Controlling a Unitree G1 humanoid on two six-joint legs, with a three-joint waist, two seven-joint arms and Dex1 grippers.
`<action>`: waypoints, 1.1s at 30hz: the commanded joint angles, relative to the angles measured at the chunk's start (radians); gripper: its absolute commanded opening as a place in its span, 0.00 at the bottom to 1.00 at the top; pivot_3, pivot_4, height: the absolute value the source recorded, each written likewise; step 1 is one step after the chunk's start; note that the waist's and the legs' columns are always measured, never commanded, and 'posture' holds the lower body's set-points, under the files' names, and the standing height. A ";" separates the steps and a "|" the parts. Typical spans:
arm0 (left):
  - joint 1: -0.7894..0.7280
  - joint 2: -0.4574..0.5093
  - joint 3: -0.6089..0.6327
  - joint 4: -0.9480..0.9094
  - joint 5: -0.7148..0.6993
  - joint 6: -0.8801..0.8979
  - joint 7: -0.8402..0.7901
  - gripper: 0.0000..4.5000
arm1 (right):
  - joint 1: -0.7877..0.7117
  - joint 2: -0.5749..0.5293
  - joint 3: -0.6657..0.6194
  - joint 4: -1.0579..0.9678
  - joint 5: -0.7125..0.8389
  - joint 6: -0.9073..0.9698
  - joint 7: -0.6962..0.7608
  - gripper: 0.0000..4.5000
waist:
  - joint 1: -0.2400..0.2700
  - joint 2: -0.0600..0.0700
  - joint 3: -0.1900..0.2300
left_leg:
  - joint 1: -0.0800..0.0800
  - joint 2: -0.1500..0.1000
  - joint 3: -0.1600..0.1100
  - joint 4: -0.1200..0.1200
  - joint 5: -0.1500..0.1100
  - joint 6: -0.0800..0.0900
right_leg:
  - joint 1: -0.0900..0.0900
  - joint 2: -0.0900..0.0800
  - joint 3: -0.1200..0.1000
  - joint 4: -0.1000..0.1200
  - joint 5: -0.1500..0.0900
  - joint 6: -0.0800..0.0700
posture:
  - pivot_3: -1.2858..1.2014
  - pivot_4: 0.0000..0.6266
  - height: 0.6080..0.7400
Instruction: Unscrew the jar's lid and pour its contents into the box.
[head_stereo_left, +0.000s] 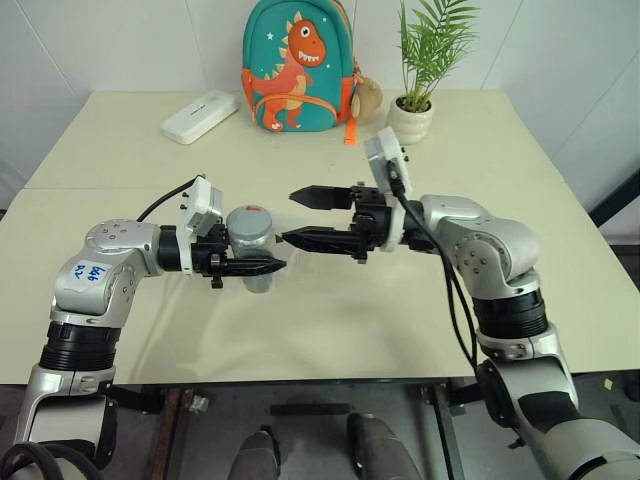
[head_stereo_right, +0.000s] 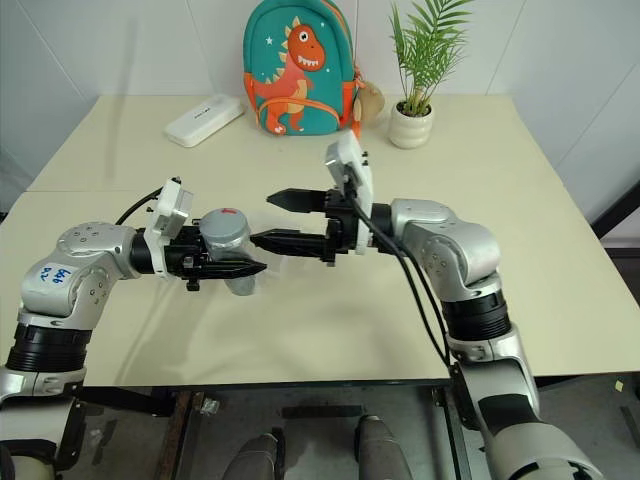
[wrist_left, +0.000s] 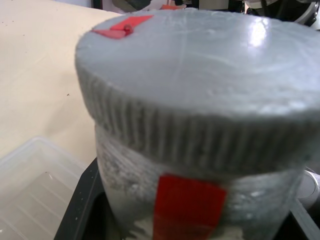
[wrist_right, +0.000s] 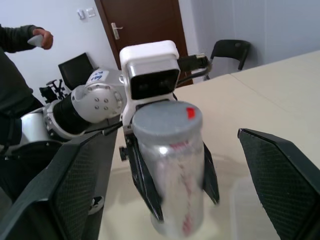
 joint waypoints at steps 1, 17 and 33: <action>-0.021 0.008 0.021 -0.014 -0.008 -0.026 -0.007 0.44 | -0.050 0.052 0.044 -0.049 -0.020 0.007 -0.064 0.99 | 0.000 0.000 0.000 | 0.000 0.000 0.000 0.000 0.000 0.000 | 0.000 0.000 0.000 0.000 0.000 0.000 | 0.52 0.24 1.00; -0.005 -0.001 0.012 -0.031 -0.011 -0.047 -0.009 0.44 | -0.105 0.086 0.107 0.022 -0.132 -0.071 -0.077 0.99 | 0.001 0.000 0.000 | 0.000 0.001 0.000 0.000 0.000 0.000 | 0.000 0.001 0.000 0.000 0.000 -0.001 | 0.52 0.24 1.00; 0.004 0.007 0.015 -0.036 -0.008 -0.050 -0.007 0.44 | -0.102 0.015 0.065 0.076 -0.123 -0.079 -0.021 0.99 | 0.002 0.000 0.000 | 0.000 0.001 0.000 0.000 0.000 0.000 | 0.000 0.001 0.000 0.000 0.000 -0.001 | 0.52 0.24 1.00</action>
